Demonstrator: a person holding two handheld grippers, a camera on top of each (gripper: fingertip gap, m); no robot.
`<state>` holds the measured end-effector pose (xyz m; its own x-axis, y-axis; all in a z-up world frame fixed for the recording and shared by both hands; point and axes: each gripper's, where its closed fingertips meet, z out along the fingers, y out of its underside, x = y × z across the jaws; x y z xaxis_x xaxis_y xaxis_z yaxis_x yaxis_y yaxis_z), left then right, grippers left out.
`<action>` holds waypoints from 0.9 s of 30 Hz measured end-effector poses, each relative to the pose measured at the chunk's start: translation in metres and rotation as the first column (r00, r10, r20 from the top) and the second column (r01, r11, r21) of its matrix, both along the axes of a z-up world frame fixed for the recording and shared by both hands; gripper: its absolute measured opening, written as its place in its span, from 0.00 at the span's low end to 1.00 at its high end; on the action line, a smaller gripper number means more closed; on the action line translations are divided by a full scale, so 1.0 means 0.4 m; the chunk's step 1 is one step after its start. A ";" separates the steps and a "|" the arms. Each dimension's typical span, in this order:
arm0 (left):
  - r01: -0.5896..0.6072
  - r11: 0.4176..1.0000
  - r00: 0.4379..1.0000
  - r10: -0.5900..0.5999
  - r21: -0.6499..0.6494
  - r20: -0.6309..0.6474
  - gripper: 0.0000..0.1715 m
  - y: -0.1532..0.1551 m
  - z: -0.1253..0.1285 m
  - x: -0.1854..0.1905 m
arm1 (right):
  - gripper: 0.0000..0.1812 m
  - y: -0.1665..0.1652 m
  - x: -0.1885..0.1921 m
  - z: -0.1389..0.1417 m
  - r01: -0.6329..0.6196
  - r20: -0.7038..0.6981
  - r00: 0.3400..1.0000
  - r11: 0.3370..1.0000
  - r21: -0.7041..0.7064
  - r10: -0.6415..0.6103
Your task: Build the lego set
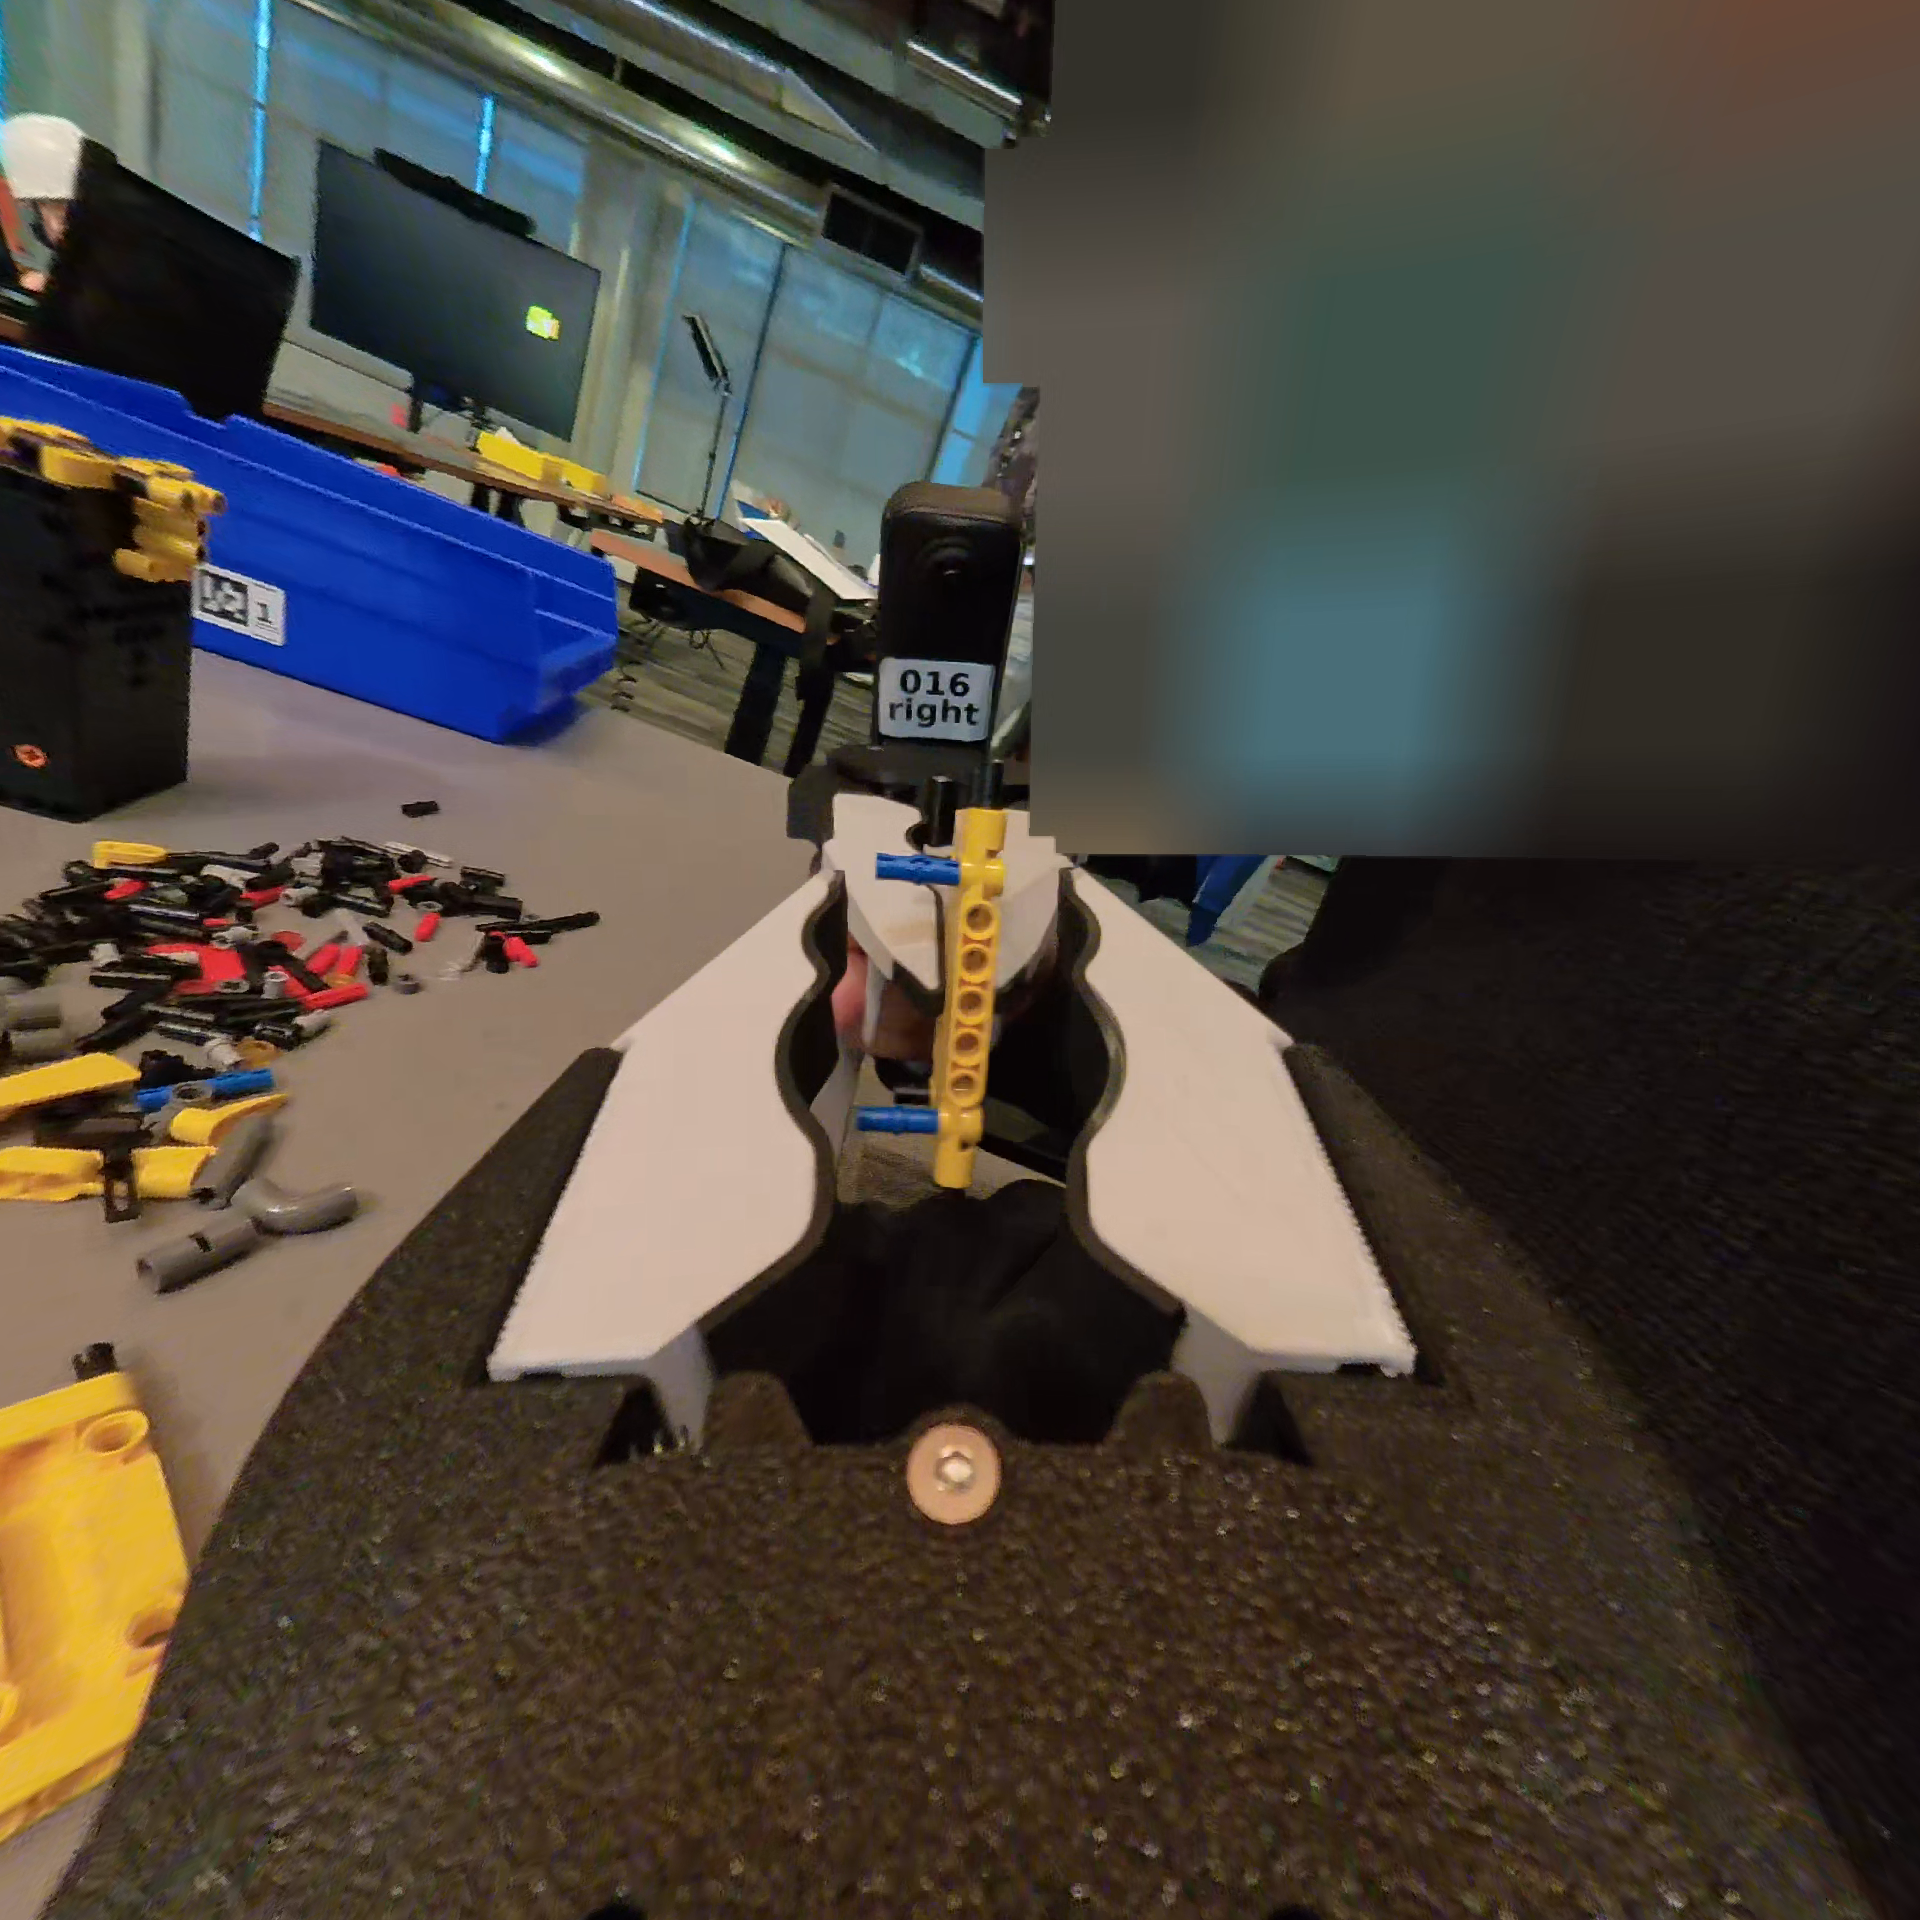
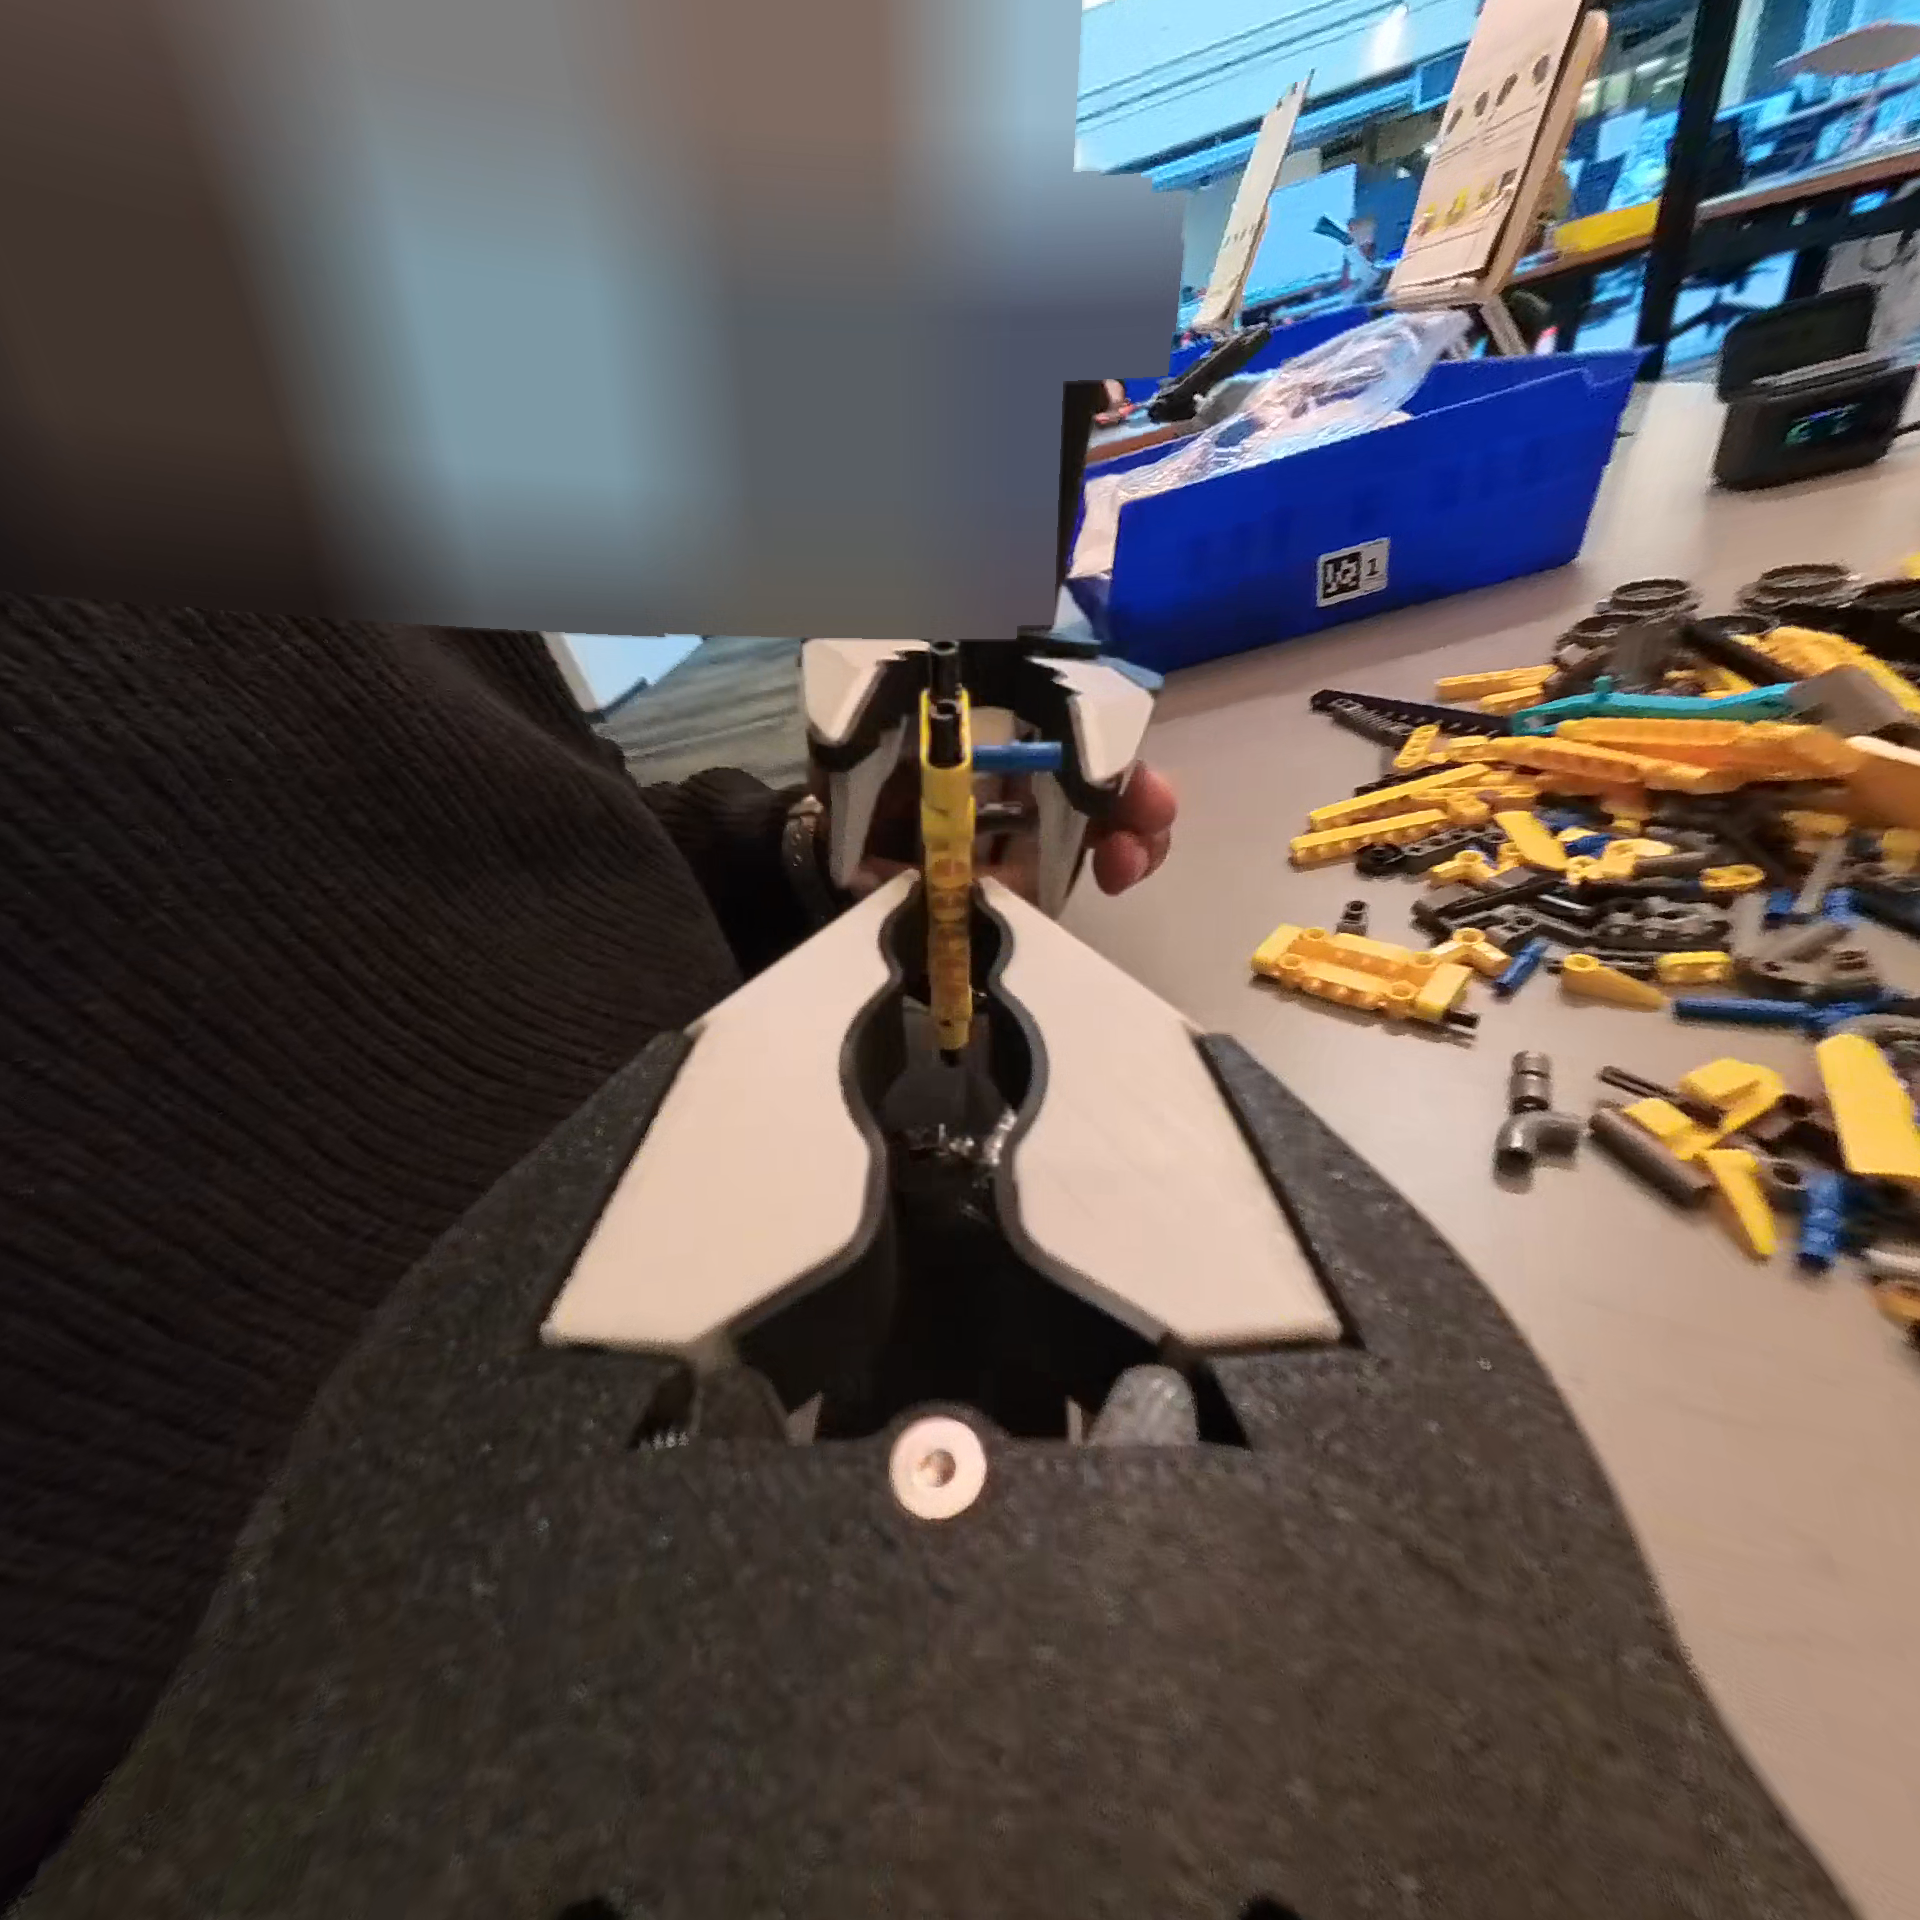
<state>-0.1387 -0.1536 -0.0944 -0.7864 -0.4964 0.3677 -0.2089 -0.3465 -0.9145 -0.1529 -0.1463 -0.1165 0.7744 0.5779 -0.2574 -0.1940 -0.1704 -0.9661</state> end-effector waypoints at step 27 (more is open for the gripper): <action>-0.256 0.955 0.942 0.210 0.152 0.262 0.16 -0.014 0.018 -0.006 | 0.04 -0.012 -0.021 0.039 -0.177 -0.373 0.911 0.984 0.029 0.175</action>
<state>-0.1409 -0.1590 -0.0874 -0.6940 -0.7167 0.0689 0.0911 -0.1824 -0.9790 -0.1614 -0.1512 -0.1010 0.5074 0.6941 -0.5107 -0.5058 -0.2399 -0.8286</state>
